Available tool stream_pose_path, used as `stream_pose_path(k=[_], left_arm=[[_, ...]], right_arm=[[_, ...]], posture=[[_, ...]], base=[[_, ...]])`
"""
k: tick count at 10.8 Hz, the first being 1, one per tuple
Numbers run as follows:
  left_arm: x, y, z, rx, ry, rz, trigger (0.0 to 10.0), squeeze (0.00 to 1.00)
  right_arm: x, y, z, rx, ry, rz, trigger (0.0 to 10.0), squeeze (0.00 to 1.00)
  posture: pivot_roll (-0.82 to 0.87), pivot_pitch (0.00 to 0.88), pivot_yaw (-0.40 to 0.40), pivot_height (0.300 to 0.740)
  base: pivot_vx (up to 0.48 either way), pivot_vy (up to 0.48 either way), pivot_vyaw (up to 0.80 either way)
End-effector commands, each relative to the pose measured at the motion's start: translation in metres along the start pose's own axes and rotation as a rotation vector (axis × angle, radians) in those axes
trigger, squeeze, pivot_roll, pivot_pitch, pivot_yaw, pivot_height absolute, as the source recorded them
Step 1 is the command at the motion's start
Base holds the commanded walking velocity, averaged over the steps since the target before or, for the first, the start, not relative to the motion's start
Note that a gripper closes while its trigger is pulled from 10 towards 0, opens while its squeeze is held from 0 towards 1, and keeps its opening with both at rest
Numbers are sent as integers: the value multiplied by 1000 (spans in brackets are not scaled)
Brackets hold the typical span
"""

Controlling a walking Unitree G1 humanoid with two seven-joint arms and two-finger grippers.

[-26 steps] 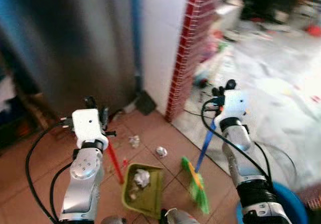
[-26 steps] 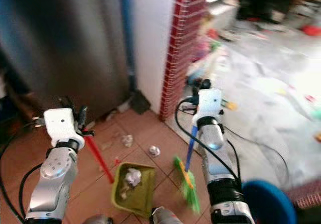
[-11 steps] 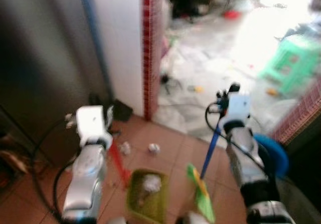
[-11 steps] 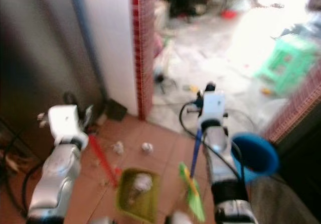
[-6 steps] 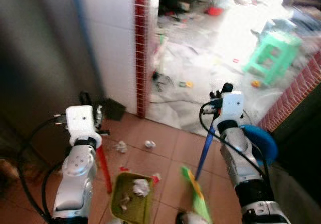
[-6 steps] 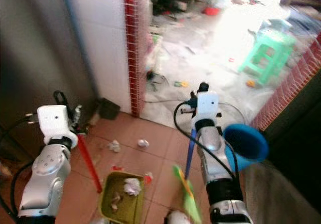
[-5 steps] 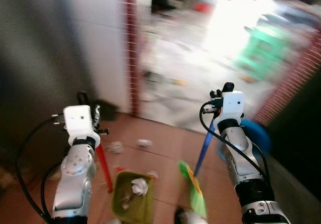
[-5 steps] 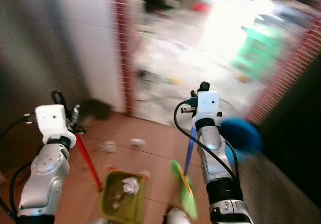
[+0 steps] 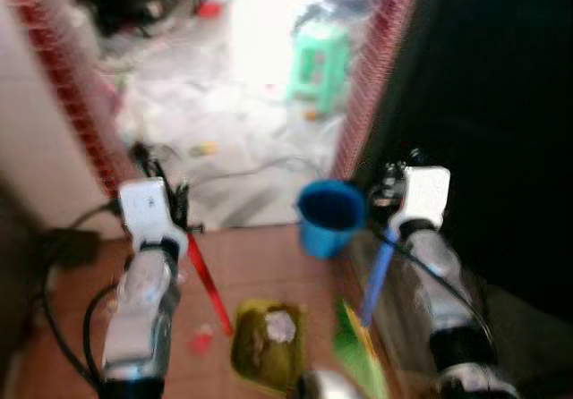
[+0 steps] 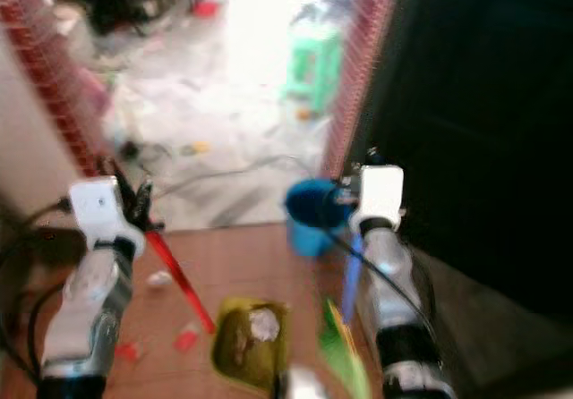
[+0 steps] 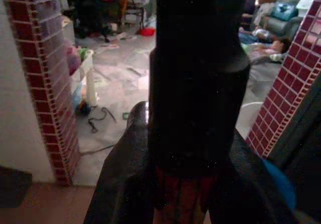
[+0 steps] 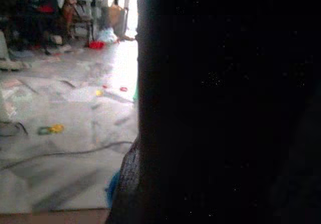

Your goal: Sweep floor

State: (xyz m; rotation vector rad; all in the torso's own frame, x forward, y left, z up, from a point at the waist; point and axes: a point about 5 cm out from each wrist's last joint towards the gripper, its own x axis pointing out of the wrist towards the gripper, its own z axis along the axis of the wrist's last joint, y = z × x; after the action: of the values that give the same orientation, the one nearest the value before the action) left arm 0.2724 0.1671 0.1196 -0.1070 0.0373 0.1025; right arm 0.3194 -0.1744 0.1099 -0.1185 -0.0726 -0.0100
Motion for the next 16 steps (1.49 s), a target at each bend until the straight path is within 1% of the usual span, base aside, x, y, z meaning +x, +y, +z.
stream_pose_path(k=[1,2,4,7,8,9,11,13,15,16], left_arm=[[2,-3,11,-5,-43,-14,10000,0],[2,-3,12,-13,-50,-18,10000,0],[3,1,16,-25,-64,9,10000,0],[4,10,20,-20,-80,50,10000,0],[5,15,26,-26,-104,71,10000,0],[6,17,31,-44,-124,75,10000,0],[7,22,49,-107,-174,94,10000,0],[10,25,77,-160,-256,115,10000,0],[13,25,99,-198,-319,102,10000,0],[14,26,103,-211,-330,96,10000,0]], right_arm=[[2,2,8,6,-33,2,10000,0],[1,1,7,2,-30,0,10000,0],[1,0,8,-2,-30,-4,10000,0],[0,-1,7,-9,-27,1,10000,0],[0,-3,7,-13,-25,-2,10000,0],[-1,-4,6,-17,-23,-4,10000,0],[-2,-7,4,-25,-16,-7,10000,0],[0,-6,3,-30,-12,-2,10000,0],[1,-6,3,-34,-10,2,10000,0],[1,-5,2,-35,-9,3,10000,0]], posture=[[-48,6,-20,740],[-50,7,-20,740],[-50,8,-20,740],[-51,9,-24,740],[-51,9,-25,740],[-51,10,-26,740],[-49,10,-30,740],[-43,9,-36,740],[-39,7,-38,740],[-39,4,-39,740]], base=[[0,0,-800],[0,0,-800],[0,0,-706],[0,0,0],[0,0,0],[0,0,0],[0,0,0],[0,0,0],[0,0,0],[0,0,0]])
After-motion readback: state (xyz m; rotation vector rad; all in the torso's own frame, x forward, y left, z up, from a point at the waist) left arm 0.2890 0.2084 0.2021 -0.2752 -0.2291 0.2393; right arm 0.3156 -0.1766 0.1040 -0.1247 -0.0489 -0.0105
